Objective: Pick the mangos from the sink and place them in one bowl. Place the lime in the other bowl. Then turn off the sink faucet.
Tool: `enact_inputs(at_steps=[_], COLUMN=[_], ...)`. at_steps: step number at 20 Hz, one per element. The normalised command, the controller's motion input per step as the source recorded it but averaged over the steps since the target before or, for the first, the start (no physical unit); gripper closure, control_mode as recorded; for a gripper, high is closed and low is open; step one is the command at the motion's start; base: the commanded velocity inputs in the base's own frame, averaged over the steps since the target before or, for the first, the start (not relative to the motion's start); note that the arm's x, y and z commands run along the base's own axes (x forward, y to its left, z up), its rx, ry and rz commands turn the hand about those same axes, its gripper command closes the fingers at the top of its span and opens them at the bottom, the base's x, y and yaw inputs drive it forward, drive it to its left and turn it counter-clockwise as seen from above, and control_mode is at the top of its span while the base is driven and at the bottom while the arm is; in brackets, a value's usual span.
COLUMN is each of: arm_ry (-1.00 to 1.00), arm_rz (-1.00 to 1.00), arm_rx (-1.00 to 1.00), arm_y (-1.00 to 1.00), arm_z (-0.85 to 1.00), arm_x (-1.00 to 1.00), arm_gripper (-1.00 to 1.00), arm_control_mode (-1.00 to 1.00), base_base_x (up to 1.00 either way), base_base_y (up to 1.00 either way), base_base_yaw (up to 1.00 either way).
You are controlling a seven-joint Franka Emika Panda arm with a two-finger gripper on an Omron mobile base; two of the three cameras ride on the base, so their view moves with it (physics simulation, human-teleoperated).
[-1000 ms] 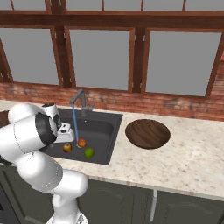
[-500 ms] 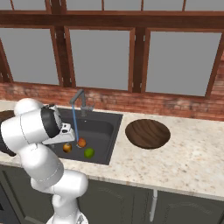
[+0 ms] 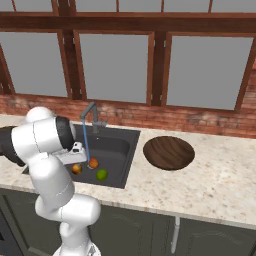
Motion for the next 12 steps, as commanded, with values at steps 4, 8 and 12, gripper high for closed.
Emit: enact_inputs(at_steps=[4, 8, 12], arm_ry=[0.01, 0.02, 0.03], arm_rz=[0.02, 0.02, 0.01], arm_rx=[0.00, 0.00, 0.00], arm_y=[0.01, 0.04, 0.09], arm_z=[-0.12, -0.15, -0.19], arm_x=[0.16, 0.19, 0.22], arm_gripper=[-1.00, -1.00, -1.00], arm_control_mode=[-1.00, -1.00, -1.00], base_base_x=[0.00, 0.00, 0.00], base_base_y=[0.00, 0.00, 0.00], base_base_yaw=[0.00, 0.00, 0.00])
